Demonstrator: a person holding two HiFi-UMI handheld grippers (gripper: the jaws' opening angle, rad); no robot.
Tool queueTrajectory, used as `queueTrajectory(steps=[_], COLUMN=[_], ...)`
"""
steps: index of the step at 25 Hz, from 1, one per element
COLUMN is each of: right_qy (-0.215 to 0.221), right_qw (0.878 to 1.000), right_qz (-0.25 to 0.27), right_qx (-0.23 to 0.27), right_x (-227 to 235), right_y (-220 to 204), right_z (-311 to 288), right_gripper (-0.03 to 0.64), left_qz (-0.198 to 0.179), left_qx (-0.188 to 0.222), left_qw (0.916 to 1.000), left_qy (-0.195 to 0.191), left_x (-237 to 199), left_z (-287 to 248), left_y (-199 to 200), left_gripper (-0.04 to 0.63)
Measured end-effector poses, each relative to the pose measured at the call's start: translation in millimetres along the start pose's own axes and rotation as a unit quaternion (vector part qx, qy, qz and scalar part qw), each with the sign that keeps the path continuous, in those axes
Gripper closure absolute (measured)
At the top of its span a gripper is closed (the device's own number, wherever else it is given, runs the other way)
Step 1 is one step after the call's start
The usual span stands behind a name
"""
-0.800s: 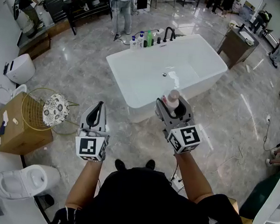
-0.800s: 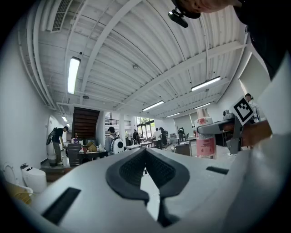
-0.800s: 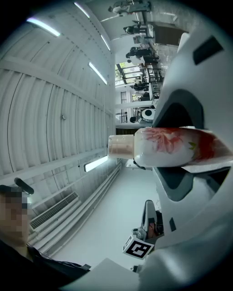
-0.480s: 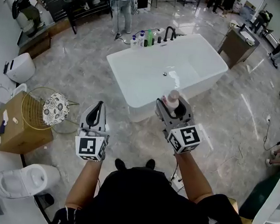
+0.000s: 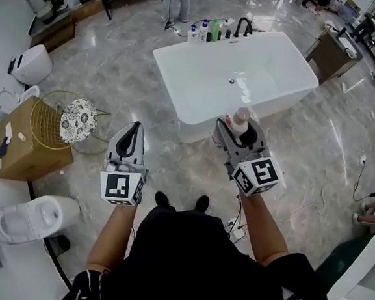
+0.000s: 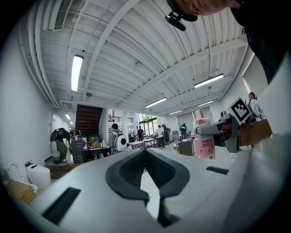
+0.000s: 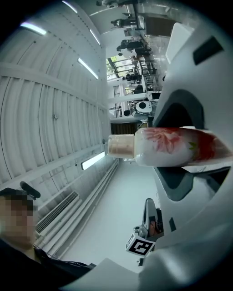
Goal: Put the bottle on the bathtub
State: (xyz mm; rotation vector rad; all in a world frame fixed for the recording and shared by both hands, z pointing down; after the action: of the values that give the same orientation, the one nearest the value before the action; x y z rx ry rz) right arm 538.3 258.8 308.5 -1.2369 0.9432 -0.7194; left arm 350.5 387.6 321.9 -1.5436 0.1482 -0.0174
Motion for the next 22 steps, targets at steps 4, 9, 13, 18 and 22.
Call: queueTrajectory(steps=[4, 9, 13, 18, 22], right_qy=[0.004, 0.002, -0.005, -0.003, 0.000], right_qw=[1.000, 1.000, 1.000, 1.000, 1.000], right_qz=[-0.004, -0.001, -0.011, -0.006, -0.003], right_qx=[-0.012, -0.011, -0.005, -0.009, -0.015], right_x=[-19.5, -47.1, -67.4, -79.5, -75.9], right_y=[-4.8, 2.8, 6.7, 6.5, -1.1], right_z=[-28.6, -70.0, -101.3, -135.6, -162.1], right_gripper=[0.390, 0.390, 0.390, 0.390, 0.390], left_qz=[0.001, 0.005, -0.005, 0.000, 0.004], left_qx=[-0.005, -0.003, -0.004, -0.011, -0.011], left_qw=[0.9999, 1.0000, 0.9999, 0.9999, 0.9999], left_qy=[0.010, 0.003, -0.008, -0.005, -0.002], left_x=[-35.8, -89.0, -132.9, -172.7, -192.0], left_z=[8.6, 11.9, 15.4, 8.7, -4.0], left_y=[-5.8, 0.8, 5.5, 4.7, 2.5], left_gripper=[0.586, 0.586, 0.586, 0.586, 0.586])
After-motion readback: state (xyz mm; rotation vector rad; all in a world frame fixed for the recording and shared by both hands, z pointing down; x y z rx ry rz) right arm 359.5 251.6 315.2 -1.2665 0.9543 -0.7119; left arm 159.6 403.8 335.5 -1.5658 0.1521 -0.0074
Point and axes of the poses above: the fingertips, and each gripper's own axes: z backward along the fingers, x to its right, y out of its top, the point moved 1 cm from there along z, backward along the fingers, and after that the axes turned 13 degrees about z, right-handed, at the moved point
